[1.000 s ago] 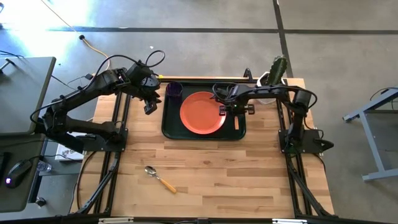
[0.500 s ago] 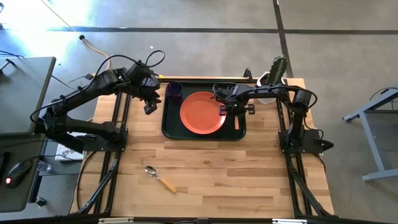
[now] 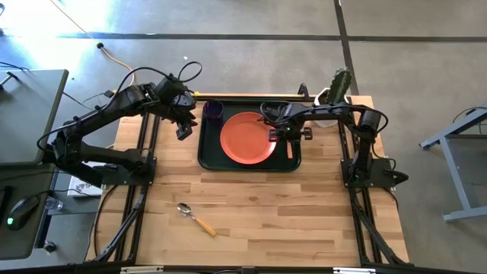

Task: Pick and place plate/cup/fork/spoon on tray
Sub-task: Put the yellow fork on the black serving tray to the right of the orange plate, then put the yellow spoon on the black serving tray to the left of the yellow fork

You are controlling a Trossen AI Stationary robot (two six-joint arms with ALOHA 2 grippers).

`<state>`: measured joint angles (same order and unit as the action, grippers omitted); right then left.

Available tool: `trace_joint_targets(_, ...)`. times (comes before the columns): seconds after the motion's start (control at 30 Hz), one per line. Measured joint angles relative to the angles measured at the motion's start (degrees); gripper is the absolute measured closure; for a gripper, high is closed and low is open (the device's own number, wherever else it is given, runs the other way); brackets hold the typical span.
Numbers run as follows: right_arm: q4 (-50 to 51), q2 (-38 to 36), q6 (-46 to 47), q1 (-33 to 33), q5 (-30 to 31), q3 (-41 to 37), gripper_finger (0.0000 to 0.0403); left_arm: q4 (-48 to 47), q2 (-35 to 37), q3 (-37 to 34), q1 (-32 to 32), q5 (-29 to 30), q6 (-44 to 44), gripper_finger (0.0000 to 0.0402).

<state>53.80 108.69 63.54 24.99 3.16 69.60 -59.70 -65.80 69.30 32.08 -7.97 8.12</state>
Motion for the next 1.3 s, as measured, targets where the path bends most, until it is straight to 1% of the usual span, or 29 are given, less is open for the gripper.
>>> trace_joint_targets(0.2, 1.9, -0.9, -0.6, 0.0, 0.2, 1.4, 0.0306, 0.0, 0.0, 0.0, 0.0, 0.0, 0.0, 0.0284)
trace_joint_targets(0.4, 5.8, -1.4, -3.0, 0.0, 1.3, 6.3, 0.0306, -0.5, 0.0, 0.0, 0.0, 0.0, -0.2, 0.0284)
trace_joint_targets(0.5, 7.3, -1.4, -4.3, -0.3, 1.2, 9.5, 0.0306, -1.1, 0.0, 0.0, 0.0, -0.1, -2.8, 0.0284)
trace_joint_targets(0.57, 9.0, -1.4, -5.5, -1.0, 1.2, 12.3, 0.0306, -2.8, 0.0, 0.0, 0.0, -1.1, -3.4, 0.0284)
trace_joint_targets(0.7, 12.5, -1.5, -7.3, -3.2, 1.5, 18.4, 0.0306, -9.2, 0.0, 0.0, -1.0, -3.7, -1.1, 0.0284)
trace_joint_targets(0.83, 16.8, -1.5, -7.2, -6.0, 5.8, 25.2, 0.0306, -14.2, 0.0, 0.0, -4.4, -3.8, 0.9, 0.0284)
trace_joint_targets(0.97, 21.5, -1.5, -7.1, -8.7, 11.0, 31.6, 0.0306, -14.5, 0.0, 0.0, -9.7, -3.8, 1.0, 0.0284)
trace_joint_targets(1.07, 25.4, -1.5, -6.9, -10.0, 13.0, 36.0, 0.0306, -15.0, 0.0, 0.0, -14.1, -4.3, 0.6, 0.0284)
trace_joint_targets(1.17, 28.5, -1.5, -6.8, -11.0, 14.8, 40.3, 0.0306, -16.1, 0.0, 0.0, -17.8, -7.3, -0.5, 0.028)
trace_joint_targets(1.3, 30.5, -1.5, -6.8, -11.8, 17.0, 45.8, 0.0306, -16.8, 0.0, 0.0, -22.5, -10.3, -2.2, 0.0256)
